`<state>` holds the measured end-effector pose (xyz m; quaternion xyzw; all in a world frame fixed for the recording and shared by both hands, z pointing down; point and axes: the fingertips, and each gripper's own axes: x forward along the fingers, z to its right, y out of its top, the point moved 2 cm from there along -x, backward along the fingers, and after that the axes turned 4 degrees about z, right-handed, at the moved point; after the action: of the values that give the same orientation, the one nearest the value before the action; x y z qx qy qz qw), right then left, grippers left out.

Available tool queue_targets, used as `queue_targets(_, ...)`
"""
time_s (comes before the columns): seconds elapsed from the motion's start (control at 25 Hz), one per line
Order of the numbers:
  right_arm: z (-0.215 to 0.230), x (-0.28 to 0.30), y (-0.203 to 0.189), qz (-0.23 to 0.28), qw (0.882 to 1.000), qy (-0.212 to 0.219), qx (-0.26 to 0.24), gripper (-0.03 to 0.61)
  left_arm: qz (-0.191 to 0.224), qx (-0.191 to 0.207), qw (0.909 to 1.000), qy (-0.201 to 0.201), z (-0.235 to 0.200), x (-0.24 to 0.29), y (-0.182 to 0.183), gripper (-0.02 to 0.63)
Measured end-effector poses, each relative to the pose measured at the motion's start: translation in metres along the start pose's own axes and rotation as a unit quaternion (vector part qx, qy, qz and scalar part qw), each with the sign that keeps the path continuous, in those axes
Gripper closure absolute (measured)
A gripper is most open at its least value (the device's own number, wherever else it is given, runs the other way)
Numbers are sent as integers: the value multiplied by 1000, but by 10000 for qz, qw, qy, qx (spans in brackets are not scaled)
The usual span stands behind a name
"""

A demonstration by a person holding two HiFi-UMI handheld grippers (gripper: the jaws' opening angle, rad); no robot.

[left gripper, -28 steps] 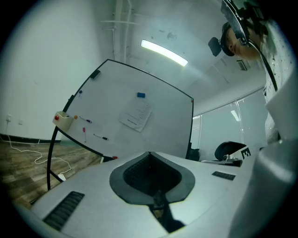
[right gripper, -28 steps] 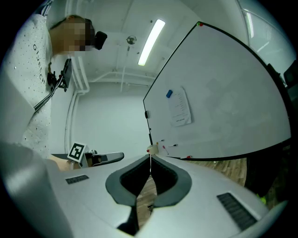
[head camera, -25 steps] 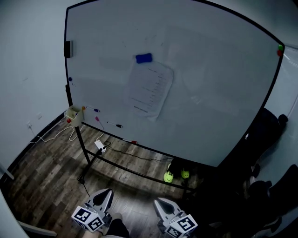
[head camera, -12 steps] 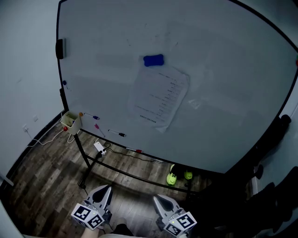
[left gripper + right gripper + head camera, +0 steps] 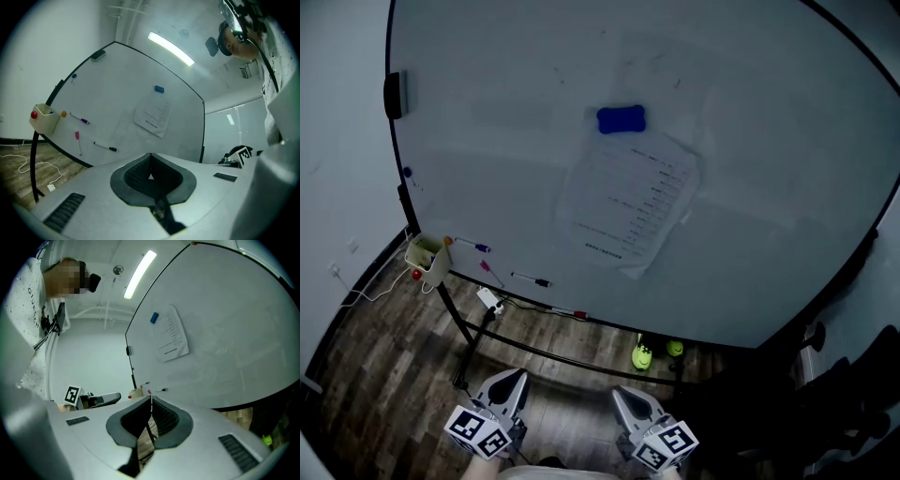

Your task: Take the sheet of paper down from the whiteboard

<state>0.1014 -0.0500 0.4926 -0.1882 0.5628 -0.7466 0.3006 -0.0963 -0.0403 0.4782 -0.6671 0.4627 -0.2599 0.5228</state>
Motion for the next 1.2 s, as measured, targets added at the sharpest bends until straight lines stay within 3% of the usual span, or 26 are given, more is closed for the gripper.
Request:
queue_targets(0.48, 8, 70, -6, 23, 9995, -251, -199, 558, -229, 280, 9988, -326, -61, 30, 5, 600)
queue_targets(0.92, 45, 67, -10, -110, 9965, -813, -188, 558, -188, 355, 9965, -739, -64, 76, 0, 600)
queue_targets(1.2, 65, 82, 9, 89, 9959, -847, -308, 558, -52, 512, 9966, -645, -69, 102, 15, 598)
